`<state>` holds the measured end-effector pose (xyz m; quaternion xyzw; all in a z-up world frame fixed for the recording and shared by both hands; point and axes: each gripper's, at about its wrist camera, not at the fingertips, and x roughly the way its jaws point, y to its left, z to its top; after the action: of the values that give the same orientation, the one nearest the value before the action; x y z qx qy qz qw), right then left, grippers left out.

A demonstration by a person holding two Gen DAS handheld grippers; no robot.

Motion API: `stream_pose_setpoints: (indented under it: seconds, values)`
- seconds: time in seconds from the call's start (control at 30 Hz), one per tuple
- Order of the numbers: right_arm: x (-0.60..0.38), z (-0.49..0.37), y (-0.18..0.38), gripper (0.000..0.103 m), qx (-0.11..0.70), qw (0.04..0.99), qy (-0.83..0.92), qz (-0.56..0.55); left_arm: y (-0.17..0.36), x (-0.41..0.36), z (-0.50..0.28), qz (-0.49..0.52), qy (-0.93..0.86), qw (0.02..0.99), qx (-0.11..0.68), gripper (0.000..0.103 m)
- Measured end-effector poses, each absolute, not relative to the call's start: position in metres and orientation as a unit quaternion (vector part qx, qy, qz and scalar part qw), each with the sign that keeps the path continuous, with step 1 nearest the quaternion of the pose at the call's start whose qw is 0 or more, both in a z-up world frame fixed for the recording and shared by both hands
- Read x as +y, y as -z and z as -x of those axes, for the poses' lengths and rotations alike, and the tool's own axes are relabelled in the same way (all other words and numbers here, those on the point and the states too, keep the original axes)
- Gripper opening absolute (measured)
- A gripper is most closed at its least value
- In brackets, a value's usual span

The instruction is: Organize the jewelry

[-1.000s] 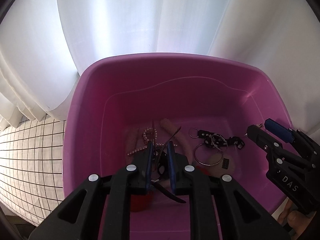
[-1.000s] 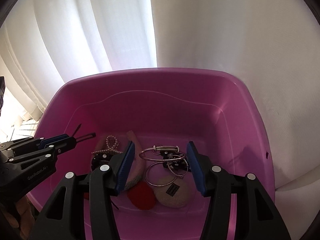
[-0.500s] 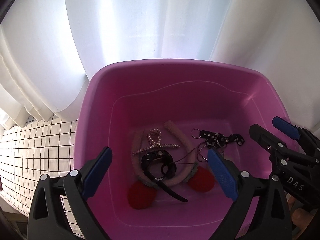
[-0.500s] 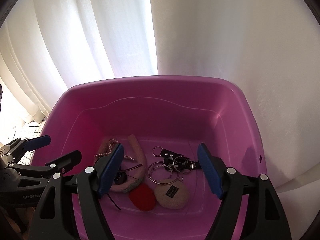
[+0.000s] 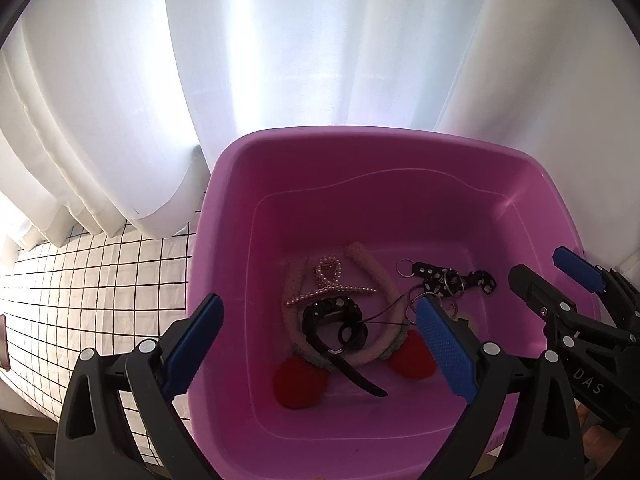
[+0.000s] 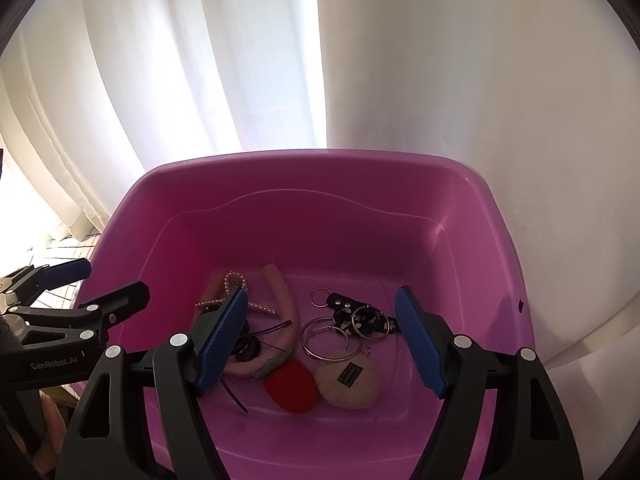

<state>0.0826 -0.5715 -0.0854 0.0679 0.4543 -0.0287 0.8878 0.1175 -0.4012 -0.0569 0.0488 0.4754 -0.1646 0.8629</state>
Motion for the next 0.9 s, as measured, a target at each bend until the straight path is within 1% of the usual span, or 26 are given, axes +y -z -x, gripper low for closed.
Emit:
stream_pose_setpoints:
  seconds: [0.37, 0.9]
  values:
    - [-0.5661, -0.0806, 0.0817, 0.073, 0.45, 0.89, 0.025, -0.064, 0.0517, -0.3906, -0.1193, -0.041, 0.155, 0.868, 0.47, 0.095]
    - [-0.5658, -0.0777, 0.0817, 0.073, 0.451, 0.89, 0.026, -0.065, 0.0565, -0.3945, -0.1175, -0.049, 0.163, 0.861, 0.478, 0.095]
